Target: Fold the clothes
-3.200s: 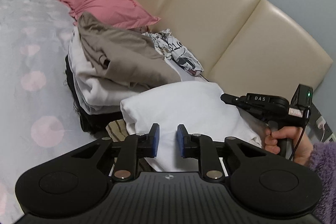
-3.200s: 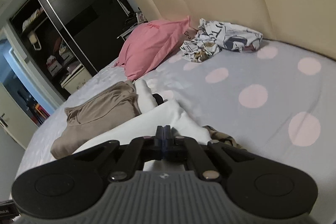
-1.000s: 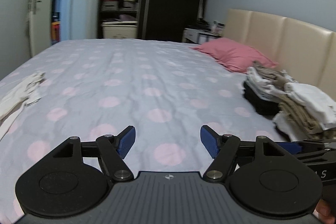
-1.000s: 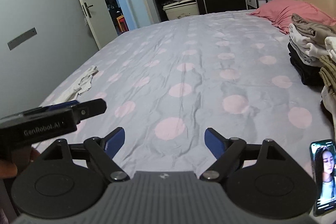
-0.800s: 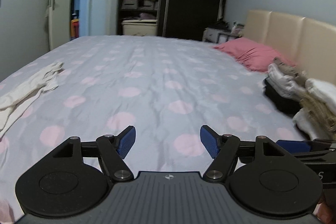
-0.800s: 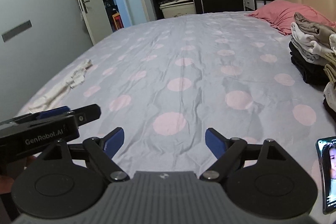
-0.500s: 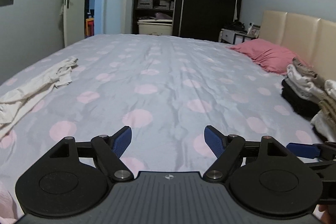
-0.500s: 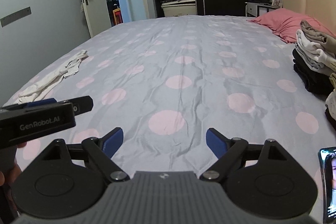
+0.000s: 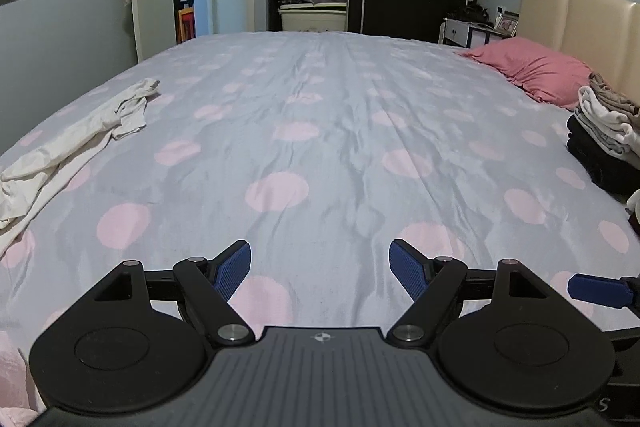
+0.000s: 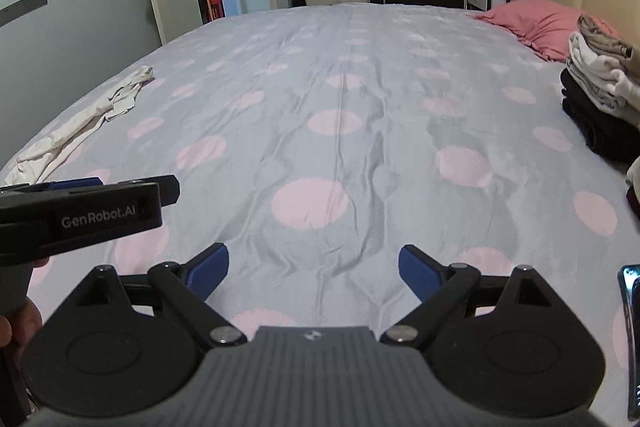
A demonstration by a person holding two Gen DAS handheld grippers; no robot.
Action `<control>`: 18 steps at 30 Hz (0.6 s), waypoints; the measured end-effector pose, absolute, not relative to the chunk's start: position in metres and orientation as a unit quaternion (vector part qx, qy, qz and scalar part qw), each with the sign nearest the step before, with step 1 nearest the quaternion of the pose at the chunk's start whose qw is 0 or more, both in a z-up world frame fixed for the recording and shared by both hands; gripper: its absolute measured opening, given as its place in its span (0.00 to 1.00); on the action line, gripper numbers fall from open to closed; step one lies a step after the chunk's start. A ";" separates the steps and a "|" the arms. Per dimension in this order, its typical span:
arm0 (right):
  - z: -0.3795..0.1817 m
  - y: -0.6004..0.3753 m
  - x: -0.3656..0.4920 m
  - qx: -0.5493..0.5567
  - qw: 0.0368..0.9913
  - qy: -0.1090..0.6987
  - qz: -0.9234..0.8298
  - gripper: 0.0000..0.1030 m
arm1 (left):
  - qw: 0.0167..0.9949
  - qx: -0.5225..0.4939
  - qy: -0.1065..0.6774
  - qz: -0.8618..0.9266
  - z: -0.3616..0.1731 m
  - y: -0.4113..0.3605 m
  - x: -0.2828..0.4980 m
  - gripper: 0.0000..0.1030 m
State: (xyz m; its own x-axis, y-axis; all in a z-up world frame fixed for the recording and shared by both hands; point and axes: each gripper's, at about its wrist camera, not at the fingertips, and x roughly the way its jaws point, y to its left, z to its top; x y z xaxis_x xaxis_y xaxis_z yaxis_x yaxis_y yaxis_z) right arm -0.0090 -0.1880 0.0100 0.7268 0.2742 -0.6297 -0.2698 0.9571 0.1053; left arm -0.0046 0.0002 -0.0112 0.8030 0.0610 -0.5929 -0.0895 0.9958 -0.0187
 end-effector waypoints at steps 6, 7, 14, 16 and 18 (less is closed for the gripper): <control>0.013 -0.185 -0.013 -0.010 0.936 0.326 0.135 0.91 | 0.954 -0.016 0.298 0.039 -0.008 -0.001 -0.008 0.74; 0.013 -0.185 -0.013 -0.012 0.937 0.324 0.132 0.91 | 0.954 -0.015 0.297 0.039 -0.008 -0.001 -0.008 0.74; 0.017 -0.191 -0.017 -0.016 0.942 0.319 0.105 0.91 | 0.956 -0.013 0.292 0.036 -0.004 -0.001 -0.010 0.74; 0.019 -0.193 -0.018 -0.009 0.943 0.317 0.104 0.91 | 0.956 -0.010 0.290 0.035 -0.003 -0.001 -0.011 0.74; 0.020 -0.193 -0.018 -0.006 0.943 0.314 0.107 0.91 | 0.956 -0.005 0.290 0.033 -0.002 -0.003 -0.011 0.74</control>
